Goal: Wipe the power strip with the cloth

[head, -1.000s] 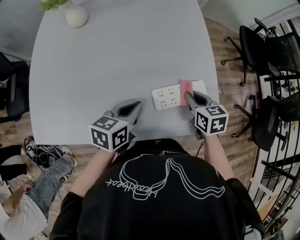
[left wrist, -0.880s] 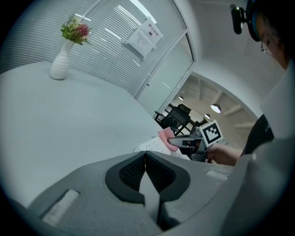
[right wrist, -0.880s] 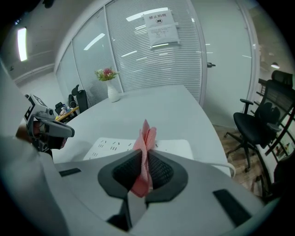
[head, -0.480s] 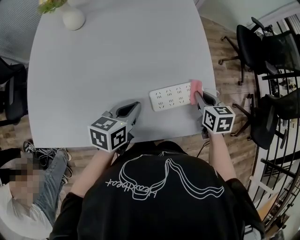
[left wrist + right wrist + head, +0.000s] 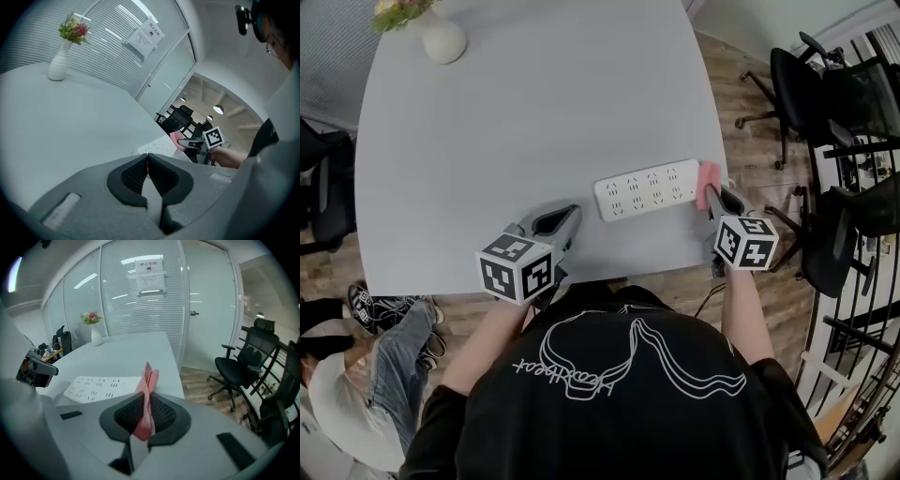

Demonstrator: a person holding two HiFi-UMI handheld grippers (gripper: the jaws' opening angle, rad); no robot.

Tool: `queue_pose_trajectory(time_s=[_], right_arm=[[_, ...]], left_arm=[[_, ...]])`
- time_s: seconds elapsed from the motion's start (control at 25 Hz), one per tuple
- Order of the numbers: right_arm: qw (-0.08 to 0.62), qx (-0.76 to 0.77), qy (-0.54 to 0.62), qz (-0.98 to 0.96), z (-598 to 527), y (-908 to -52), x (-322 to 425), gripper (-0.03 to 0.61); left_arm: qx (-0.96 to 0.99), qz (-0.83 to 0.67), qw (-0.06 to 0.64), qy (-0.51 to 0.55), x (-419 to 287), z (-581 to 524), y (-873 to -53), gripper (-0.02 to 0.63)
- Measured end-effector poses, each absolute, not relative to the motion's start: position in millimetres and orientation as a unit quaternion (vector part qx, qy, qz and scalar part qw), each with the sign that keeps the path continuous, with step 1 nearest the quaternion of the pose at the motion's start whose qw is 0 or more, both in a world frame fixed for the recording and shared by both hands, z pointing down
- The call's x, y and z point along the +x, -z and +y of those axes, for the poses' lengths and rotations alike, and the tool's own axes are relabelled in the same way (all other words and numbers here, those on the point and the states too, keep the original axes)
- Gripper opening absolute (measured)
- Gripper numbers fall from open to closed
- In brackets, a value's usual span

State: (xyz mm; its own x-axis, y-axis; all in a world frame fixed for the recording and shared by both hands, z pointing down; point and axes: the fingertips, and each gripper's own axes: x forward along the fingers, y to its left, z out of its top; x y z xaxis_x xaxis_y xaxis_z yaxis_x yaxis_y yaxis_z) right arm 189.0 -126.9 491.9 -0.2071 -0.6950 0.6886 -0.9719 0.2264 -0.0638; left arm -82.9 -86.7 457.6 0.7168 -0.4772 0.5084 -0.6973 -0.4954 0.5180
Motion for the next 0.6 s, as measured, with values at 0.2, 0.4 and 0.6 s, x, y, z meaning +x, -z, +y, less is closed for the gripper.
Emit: queue_pose_trajectory(time_s=[0.2,0.4,0.6], right_arm=[[0.216,0.582,-0.217,-0.753,-116.1,-470.2,197.1,0.04],[0.127,0.55,-0.189,-0.804,-102.7,-418.9,177.4,0.038],[0.039,0.484,-0.194,-0.853,-67.7,-360.6,155.1,0.037]], left_arm=[[0.851,-0.354,0.358,-0.153,-80.9,-76.8,-452.0,0.014],[0.852,-0.367,0.345,-0.141,-71.8,-62.1,-428.2,0.014],[0.867,-0.371,0.313,-0.112,-47.5,-35.3,-378.6,0.014]])
